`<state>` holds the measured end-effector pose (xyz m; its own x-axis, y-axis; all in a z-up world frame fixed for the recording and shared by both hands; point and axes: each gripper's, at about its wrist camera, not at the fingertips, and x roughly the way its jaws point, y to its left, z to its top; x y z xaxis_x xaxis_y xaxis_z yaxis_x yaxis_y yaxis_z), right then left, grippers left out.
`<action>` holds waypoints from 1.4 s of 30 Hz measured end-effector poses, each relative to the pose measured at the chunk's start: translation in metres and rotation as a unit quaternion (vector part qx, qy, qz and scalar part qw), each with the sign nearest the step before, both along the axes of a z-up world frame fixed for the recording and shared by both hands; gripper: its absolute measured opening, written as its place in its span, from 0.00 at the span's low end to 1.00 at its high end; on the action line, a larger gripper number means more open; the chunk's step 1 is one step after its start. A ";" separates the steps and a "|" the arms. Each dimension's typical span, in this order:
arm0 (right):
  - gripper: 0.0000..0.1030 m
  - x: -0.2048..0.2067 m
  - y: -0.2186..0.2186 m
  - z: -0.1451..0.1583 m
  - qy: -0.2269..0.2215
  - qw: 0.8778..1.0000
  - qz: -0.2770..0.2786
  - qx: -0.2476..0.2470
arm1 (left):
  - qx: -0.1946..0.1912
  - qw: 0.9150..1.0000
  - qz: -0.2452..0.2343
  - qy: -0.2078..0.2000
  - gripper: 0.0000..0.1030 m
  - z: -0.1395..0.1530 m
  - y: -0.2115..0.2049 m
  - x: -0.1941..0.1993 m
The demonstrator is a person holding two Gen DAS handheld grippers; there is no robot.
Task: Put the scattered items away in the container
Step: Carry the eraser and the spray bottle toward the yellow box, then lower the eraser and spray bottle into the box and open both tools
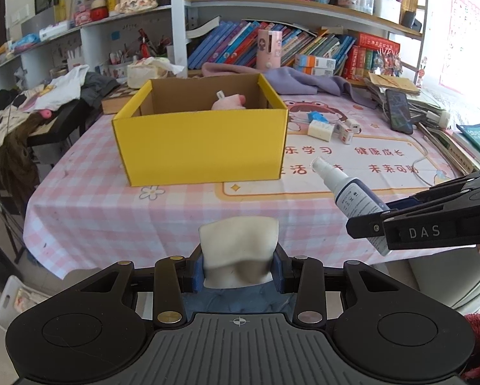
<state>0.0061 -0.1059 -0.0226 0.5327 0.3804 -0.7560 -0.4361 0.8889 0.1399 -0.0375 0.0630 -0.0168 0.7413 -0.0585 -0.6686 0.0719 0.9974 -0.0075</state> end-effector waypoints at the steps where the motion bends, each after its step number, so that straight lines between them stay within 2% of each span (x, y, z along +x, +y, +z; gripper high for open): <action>1: 0.29 -0.001 0.002 -0.001 0.001 1.000 0.003 -0.001 | 0.000 1.000 0.001 0.001 0.37 0.000 0.001 -0.001; 19: 0.29 0.005 0.044 0.000 0.006 0.997 0.073 0.004 | -0.006 0.999 0.036 0.005 0.36 -0.001 0.032 0.001; 28: 0.29 0.020 0.061 0.008 -0.017 0.995 0.098 0.015 | -0.004 0.999 0.048 -0.010 0.36 0.007 0.044 0.016; 35: 0.29 0.048 0.070 0.030 -0.061 0.992 0.110 0.028 | 0.005 0.998 0.039 -0.040 0.36 0.026 0.049 0.045; 42: 0.29 0.097 0.073 0.054 -0.089 0.989 0.100 0.056 | 0.020 0.996 0.028 -0.084 0.36 0.057 0.056 0.097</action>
<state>0.1036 -0.0328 0.0315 0.5594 0.5675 -0.6042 -0.6288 0.7655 0.1369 0.0595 0.1195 0.0400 0.8442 0.0097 -0.5360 0.0138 0.9991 0.0398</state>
